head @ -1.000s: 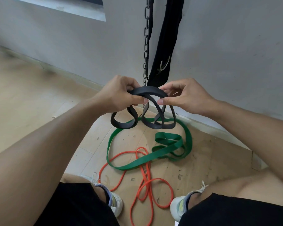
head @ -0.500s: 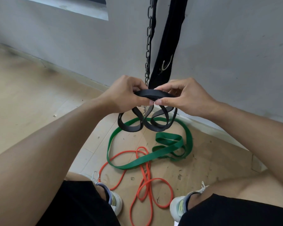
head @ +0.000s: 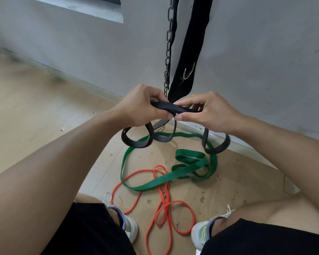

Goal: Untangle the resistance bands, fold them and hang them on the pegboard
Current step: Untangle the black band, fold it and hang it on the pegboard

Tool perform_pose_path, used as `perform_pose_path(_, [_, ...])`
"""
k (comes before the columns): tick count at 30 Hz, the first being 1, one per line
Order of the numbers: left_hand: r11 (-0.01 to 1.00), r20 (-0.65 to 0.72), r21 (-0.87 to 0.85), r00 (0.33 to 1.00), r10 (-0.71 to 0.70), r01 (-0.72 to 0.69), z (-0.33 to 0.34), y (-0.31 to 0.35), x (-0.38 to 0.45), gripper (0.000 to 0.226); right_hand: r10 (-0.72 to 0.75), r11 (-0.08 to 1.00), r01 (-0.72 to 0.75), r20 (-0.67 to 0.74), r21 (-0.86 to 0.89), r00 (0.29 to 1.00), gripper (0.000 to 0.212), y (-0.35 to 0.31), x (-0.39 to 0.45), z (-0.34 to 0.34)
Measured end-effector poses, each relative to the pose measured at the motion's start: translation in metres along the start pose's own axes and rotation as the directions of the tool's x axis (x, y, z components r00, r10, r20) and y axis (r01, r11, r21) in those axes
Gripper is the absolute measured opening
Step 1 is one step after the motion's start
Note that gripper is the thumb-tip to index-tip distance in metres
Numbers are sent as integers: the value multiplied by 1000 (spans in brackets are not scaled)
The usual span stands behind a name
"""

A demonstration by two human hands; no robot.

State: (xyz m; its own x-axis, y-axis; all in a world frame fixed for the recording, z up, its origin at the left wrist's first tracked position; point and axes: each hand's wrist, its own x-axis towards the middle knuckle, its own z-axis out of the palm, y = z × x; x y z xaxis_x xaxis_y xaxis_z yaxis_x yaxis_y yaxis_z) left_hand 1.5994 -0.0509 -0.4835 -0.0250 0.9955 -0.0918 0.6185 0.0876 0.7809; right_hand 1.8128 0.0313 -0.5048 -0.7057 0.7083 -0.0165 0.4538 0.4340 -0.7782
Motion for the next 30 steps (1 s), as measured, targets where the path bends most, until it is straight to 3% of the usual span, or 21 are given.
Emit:
perform_pose_path(9, [997,37,-76,999,-9,12,-1,4,-2,19,29,1000,-29,37,1,999,31,-5,-2,11])
perform_pose_path(13, [990,106,-136,994,-23,37,-6,3,-2,31,20,998,-23,39,64,999,39,-12,-4,15])
perform_pose_path(15, [993,130,-117,991,-19,35,-8,3,-2,31,34,993,-38,36,108,999,32,-13,-4,16])
perform_pose_path(23, [998,46,-46,998,37,-35,-2,0,0,28,55,997,-56,21,54,998,18,-16,-2,10])
perform_pose_path(27, [996,75,-88,997,19,-12,-1,-2,2,34,37,985,-34,-14,172,999,19,-21,-6,0])
perform_pose_path(30, [985,143,-172,990,1,24,11,-8,2,24,67,968,-55,-41,246,997,21,-19,-11,-9])
